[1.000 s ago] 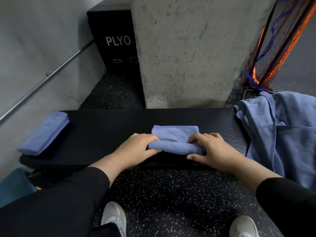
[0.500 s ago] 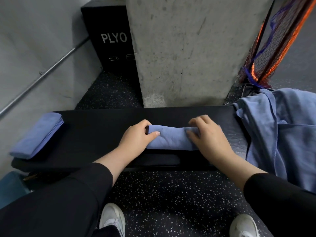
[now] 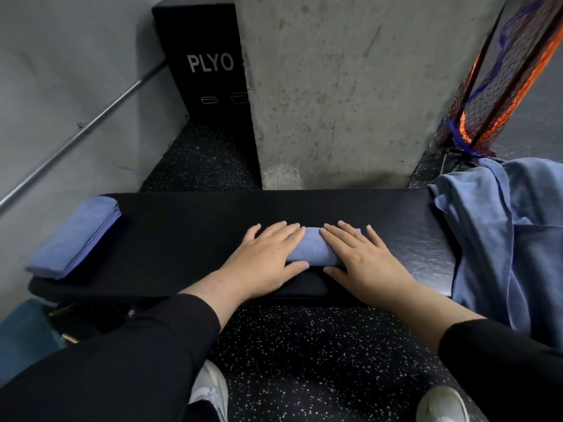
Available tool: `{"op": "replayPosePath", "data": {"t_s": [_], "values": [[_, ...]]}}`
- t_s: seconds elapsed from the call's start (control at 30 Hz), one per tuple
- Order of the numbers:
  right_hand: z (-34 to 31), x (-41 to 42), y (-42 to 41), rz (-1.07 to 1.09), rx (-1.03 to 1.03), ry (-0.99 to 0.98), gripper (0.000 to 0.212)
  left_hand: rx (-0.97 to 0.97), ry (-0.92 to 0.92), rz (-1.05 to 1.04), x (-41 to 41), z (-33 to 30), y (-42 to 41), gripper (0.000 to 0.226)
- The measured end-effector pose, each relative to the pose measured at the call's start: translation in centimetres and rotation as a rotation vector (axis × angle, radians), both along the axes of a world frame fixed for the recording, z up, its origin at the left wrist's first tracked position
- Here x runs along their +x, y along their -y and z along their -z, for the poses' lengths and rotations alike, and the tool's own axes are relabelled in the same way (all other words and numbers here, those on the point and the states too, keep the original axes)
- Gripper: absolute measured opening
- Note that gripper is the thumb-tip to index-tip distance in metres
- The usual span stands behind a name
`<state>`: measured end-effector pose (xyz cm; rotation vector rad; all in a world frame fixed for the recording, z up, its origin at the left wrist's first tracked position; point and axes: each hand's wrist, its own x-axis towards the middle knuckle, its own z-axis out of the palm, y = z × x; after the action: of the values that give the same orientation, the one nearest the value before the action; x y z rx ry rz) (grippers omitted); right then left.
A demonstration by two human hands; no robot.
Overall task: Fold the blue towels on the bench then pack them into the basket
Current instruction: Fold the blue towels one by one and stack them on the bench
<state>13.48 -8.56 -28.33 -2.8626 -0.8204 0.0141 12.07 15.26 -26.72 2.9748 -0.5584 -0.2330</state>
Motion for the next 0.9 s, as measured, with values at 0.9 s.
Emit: {"op": "replayPosePath", "data": {"t_s": [0.9], "values": [[-7.7, -0.3, -2.1, 0.33, 1.399, -0.989, 0.041, -1.369, -0.395, -0.705, -3.3, -6.9, -2.9, 0.03]]}}
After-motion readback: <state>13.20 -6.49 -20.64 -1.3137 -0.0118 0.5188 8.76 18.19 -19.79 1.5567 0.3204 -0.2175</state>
